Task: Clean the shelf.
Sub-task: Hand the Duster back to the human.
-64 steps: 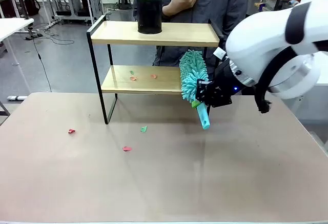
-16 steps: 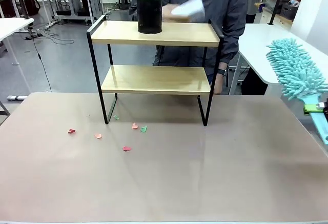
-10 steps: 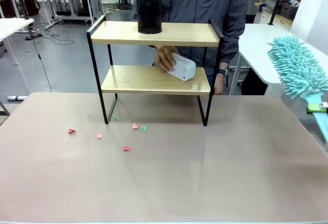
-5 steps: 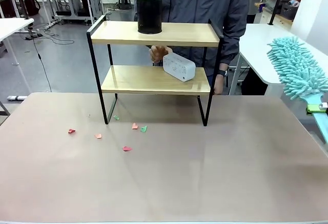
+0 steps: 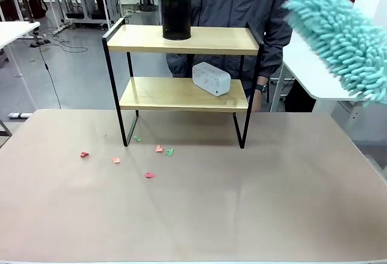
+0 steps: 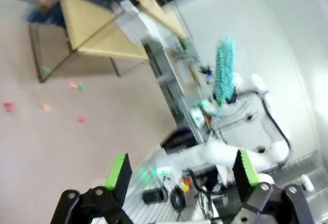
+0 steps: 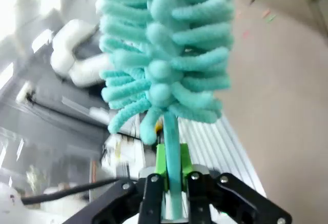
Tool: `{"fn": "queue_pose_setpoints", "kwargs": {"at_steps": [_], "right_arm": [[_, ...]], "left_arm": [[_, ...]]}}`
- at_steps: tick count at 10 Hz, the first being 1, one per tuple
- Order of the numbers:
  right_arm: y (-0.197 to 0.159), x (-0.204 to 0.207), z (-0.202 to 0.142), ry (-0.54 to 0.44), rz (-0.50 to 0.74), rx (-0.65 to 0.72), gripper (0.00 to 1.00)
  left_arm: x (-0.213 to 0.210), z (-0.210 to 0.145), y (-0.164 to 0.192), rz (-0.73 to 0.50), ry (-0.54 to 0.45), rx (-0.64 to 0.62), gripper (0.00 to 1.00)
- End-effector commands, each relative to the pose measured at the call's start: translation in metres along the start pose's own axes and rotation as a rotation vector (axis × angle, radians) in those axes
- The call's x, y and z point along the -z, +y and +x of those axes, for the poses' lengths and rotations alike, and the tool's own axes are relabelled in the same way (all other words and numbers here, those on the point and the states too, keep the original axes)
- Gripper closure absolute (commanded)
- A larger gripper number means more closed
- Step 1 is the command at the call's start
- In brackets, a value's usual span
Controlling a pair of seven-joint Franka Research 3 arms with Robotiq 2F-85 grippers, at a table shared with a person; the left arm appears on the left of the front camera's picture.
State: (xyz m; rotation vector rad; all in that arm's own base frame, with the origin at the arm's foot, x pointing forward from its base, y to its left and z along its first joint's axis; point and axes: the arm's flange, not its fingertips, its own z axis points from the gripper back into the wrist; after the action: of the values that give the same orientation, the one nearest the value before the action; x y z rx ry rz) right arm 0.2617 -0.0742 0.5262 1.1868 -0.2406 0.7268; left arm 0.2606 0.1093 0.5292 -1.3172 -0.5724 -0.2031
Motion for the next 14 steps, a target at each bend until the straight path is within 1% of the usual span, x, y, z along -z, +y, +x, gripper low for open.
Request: {"fn": "queue_pose_setpoints", "kwargs": {"at_steps": [1,2,3,4,5,6,7,8,9,11,12,14], "right_arm": [[0.008,0.056,0.035,0.444,0.018,-0.217,0.88],[0.007,0.088,0.049,0.592,0.015,-0.22,0.88],[0.001,0.119,0.06,0.763,0.088,-0.243,0.88],[-0.006,0.141,0.064,0.865,0.121,-0.243,0.88],[-0.019,0.153,0.064,0.9,0.138,-0.175,0.88],[0.017,0.152,0.053,0.647,0.1,-0.136,0.88],[0.017,0.152,0.053,0.647,0.1,-0.136,0.88],[-0.004,0.179,0.057,0.8,0.146,-0.134,0.88],[-0.005,0.193,0.069,0.901,0.179,-0.168,0.88],[0.001,0.22,0.106,1.031,0.175,-0.222,0.88],[0.001,0.231,0.121,1.087,0.182,-0.233,0.88],[0.001,0.256,0.144,1.172,0.199,-0.256,0.88]], "left_arm": [[0.037,-0.014,-0.009,-0.097,0.156,0.006,0.0],[0.057,-0.023,-0.01,-0.101,0.228,0.011,0.0],[0.078,-0.033,-0.009,-0.122,0.302,0.008,0.0],[0.095,-0.042,-0.006,-0.153,0.361,-0.015,0.0],[0.104,-0.049,0.002,-0.099,0.371,-0.024,0.0],[0.08,-0.011,-0.016,-0.14,0.306,-0.001,0.0],[0.08,-0.011,-0.016,-0.14,0.306,-0.001,0.0],[0.093,-0.013,-0.007,-0.136,0.354,-0.028,0.0],[0.116,-0.019,-0.009,-0.161,0.364,0.006,0.0],[0.162,-0.018,-0.013,-0.211,0.516,0.029,0.0],[0.179,-0.019,-0.016,-0.199,0.569,0.045,0.0],[0.223,-0.034,-0.026,-0.187,0.739,0.057,0.0]]}}
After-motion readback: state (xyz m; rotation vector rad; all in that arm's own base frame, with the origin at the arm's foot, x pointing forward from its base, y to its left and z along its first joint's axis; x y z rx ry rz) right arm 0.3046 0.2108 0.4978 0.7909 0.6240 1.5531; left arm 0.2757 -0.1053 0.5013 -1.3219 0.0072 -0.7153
